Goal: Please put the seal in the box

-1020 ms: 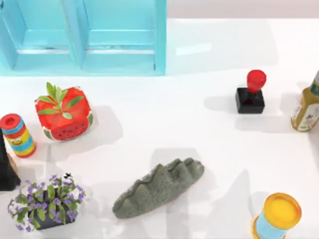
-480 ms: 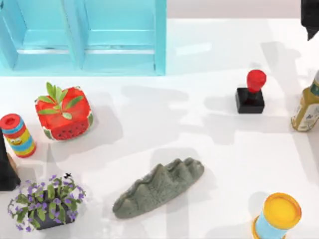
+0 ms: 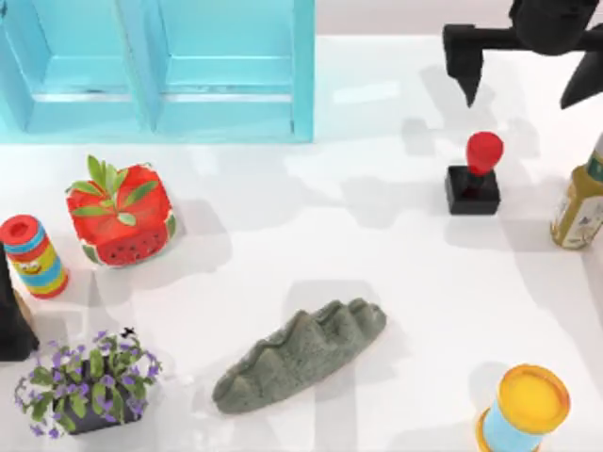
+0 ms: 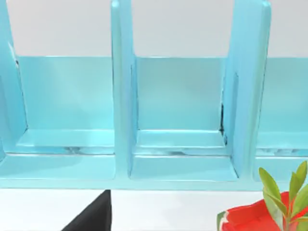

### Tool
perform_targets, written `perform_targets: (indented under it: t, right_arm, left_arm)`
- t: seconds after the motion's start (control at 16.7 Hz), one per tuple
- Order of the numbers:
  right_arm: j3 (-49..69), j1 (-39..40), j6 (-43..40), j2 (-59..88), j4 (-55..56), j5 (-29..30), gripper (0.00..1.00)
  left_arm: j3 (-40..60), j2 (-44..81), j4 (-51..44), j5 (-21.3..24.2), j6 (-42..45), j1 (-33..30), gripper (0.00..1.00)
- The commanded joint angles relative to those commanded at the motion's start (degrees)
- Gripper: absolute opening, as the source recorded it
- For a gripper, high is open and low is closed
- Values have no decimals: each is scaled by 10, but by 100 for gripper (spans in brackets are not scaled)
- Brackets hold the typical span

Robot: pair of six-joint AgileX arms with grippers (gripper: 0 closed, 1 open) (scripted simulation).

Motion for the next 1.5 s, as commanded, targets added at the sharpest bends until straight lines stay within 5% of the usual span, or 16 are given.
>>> perform_targets:
  t: [0.6,1.2,1.5]
  right_arm:
    - [7,15,5,22,-1,-2,100]
    - [-176,13,3,36,196,-2,100]
    - [-186,12,2,39,206,-2,100]
  left_arm:
    - [0,0,0,0,0,0,100]
    - [0,0,0,0,0,0,100]
    - [0,0,0,0,0,0,100]
